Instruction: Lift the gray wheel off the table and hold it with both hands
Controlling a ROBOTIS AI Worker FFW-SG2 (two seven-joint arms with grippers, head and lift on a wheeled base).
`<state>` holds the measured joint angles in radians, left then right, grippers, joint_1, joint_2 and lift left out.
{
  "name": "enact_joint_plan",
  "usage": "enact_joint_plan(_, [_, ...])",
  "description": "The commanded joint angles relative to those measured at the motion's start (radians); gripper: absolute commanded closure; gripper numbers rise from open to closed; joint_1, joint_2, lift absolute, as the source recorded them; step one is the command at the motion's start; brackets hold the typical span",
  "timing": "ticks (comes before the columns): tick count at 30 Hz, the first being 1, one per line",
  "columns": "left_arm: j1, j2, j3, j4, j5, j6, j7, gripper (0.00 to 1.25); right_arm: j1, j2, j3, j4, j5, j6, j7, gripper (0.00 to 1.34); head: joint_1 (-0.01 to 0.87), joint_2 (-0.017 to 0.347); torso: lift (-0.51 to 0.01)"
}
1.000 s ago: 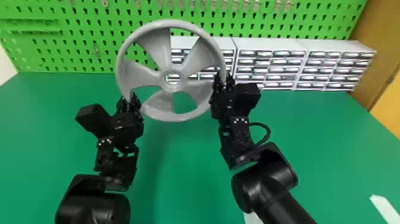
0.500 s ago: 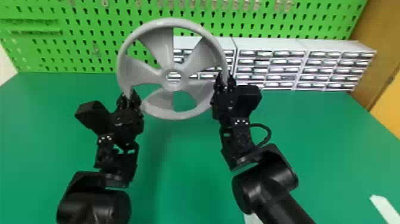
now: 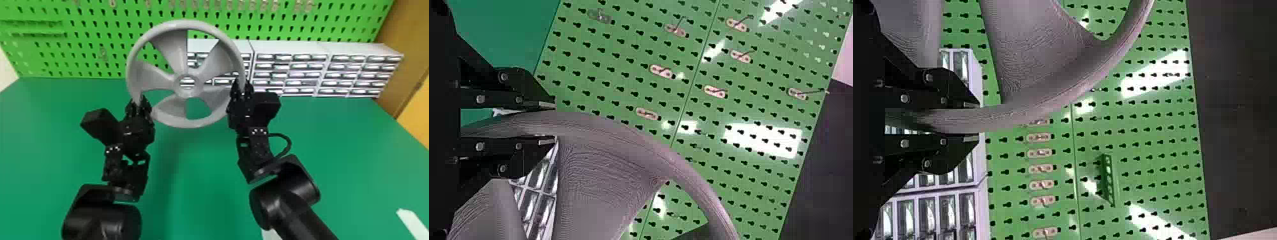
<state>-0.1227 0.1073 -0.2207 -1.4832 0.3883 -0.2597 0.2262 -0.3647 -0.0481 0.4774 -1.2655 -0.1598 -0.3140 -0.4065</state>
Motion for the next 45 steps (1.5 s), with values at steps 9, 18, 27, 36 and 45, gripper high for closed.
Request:
enact_joint_plan(9, [0.002, 0.000, 0.003, 0.000, 0.000, 0.000, 0.036, 0.97, -0.002, -0.004, 0.003, 0.000, 0.000, 0.000, 0.000, 1.15, 0.711, 0.015, -0.098])
enact_joint_plan(18, [0.002, 0.000, 0.004, 0.000, -0.003, -0.006, 0.038, 0.97, 0.000, -0.004, 0.004, 0.000, 0.005, 0.000, 0.000, 1.15, 0.711, 0.015, -0.098])
enact_joint_plan(27, [0.003, 0.000, 0.000, 0.000, -0.006, -0.012, 0.053, 0.97, 0.003, -0.004, 0.003, 0.000, 0.005, -0.002, 0.000, 1.15, 0.711, 0.015, -0.098])
enact_joint_plan(36, [0.002, 0.000, -0.005, 0.000, -0.008, -0.015, 0.067, 0.97, 0.003, -0.004, 0.003, 0.000, 0.006, -0.002, 0.000, 1.15, 0.711, 0.015, -0.098])
enact_joint_plan(45, [0.003, 0.000, -0.003, 0.000, -0.008, -0.015, 0.067, 0.97, 0.004, -0.004, 0.001, 0.000, 0.006, -0.002, 0.000, 1.15, 0.711, 0.015, -0.098])
